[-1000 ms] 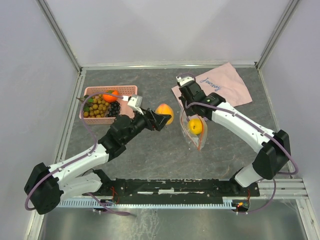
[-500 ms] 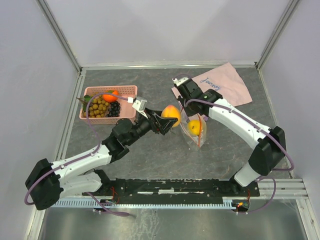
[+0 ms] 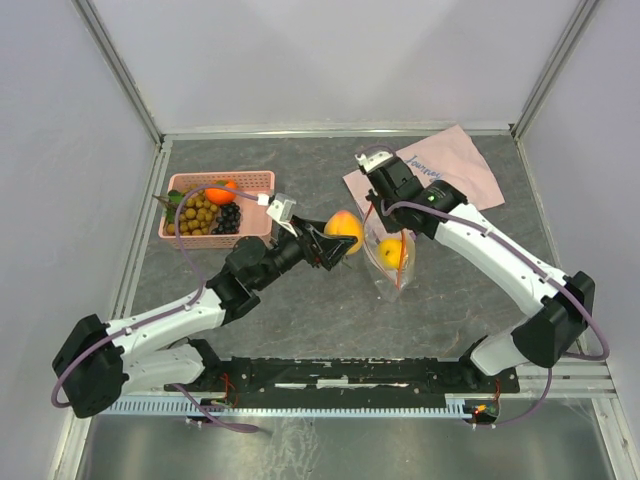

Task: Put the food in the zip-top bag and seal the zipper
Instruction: Place the fake fruit in the zipper food storage bag.

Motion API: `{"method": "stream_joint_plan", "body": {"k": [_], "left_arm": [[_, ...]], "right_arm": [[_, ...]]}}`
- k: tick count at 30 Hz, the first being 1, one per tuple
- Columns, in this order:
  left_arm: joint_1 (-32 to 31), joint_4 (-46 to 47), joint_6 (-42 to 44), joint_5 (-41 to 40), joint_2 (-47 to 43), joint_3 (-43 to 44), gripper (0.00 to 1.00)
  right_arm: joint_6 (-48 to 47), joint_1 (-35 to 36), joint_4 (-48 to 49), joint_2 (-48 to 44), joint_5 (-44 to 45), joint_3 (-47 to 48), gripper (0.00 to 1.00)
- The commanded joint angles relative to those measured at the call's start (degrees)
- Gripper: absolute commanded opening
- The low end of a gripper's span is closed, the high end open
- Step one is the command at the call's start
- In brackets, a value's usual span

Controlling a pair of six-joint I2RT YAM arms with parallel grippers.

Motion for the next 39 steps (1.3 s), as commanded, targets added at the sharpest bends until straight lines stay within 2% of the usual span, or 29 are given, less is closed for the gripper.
{"method": "stream_joint_plan", "body": {"k": [1,6,16,25,39], "left_arm": [[-0.27,5.09,2.14,1.22,0.67,-0.25,0.31],[-0.29,6.17,2.52,2.02,1.41,-0.01,0.31],[-0.37,17.86,1.72,2.47,6.92,1.11,0.3],[-0.46,28.36,-1.48,-2.32,13.41,1.58,0.28],[-3.06,30.61,-2.03,-8.91,18.14,2.17,0.28]], "right_arm": [[-0.19,0.01,0.57,-1.98,2.6,0.21,0.16],[0.89,0.09,1.95,-3.45,1.53,-0.55,0.02],[3.76,1.08,5.38,-5.54,-2.43,-2.3,0.02],[5.65,1.97,8.01,-5.86,-4.18,-4.34,0.02],[7.42,2.21,10.38,-6.83,-4.89,-5.57,0.02]]}}
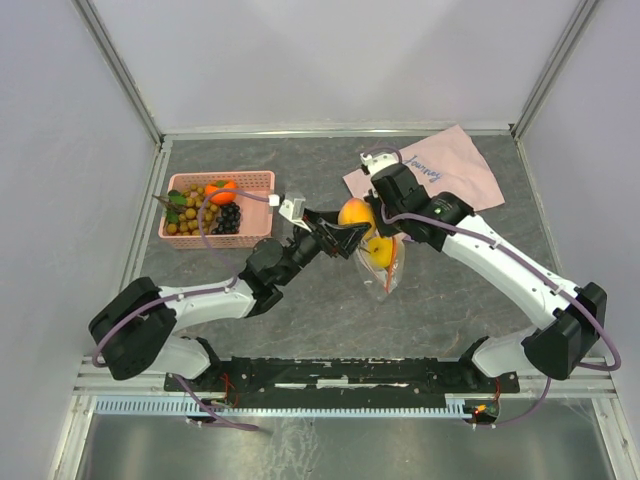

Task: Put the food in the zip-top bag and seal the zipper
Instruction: Place the fake fruit in the zipper food storage bag.

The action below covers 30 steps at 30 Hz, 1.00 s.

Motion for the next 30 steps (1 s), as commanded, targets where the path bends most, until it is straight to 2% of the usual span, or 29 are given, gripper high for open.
{"method": "stream_joint_plan", "body": {"k": [1,10,18,22,30], "left_arm": [[-2.28,5.0,-1.2,-4.56,2.35,2.21,0.28],[-4.34,-1.46,-1.4,-8.99,3.0,0.65,0.28],[-6.39,-13.61,0.62,-9.2,0.26,0.31,0.36],[-7.44,-20.76,0.62,-8.54,-1.03,1.79,0.45],[-8.16,-30.37,0.38,-9.78,-2.39,5.66,0.73]], "right_arm": [[1.59,0.58,3.14,-1.89,-1.02,-0.38,0.02],[2.25,0.56,4.48,-4.29,1.08,-1.38,0.02],[2.52,0.58,5.56,-5.34,3.07,-2.12,0.02],[2.61,0.53,5.97,-5.43,3.62,-2.03,0.02],[2.83,0.52,7.48,-5.56,3.0,-2.48,0.02]]}}
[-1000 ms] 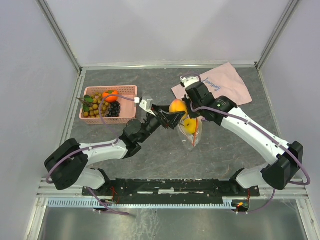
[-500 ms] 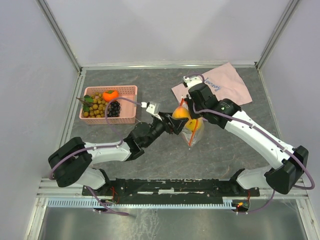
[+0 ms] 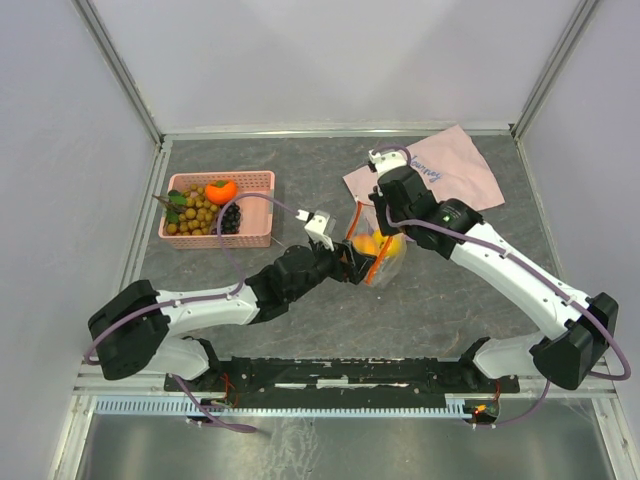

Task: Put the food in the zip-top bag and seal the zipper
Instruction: Place the fake fruit in the zipper food storage bag.

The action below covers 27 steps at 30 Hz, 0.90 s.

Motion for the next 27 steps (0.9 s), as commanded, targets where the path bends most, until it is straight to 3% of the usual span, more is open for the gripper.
{"method": "stream_joint_plan", "body": {"k": [1,6,14,20,27], "left_arm": [[-0.21,-5.7,0.29,-1.31,-1.97,4.34,0.76],[-0.24,-9.91,-0.08,-0.55,-2.65,7.03,0.89],[-0.21,-19.62,-0.5,-1.07,-5.35,11.22,0.98],[-0.19,-27.42,-2.65,-4.67,-7.3,13.61,0.98],[-0.08,-38.18,-2.61,-11.85,-11.98,15.83,0.89]], "right_arm": [[0.93,0.27,3.53,-1.89,1.02,0.01,0.02],[0.81,0.29,4.32,-2.92,1.25,-0.48,0.02],[0.32,0.29,8.5,-4.67,1.12,-2.33,0.02],[-0.05,0.24,10.44,-5.24,1.23,-2.88,0.02],[-1.09,0.26,13.76,-6.71,2.76,-5.43,0.02]]}}
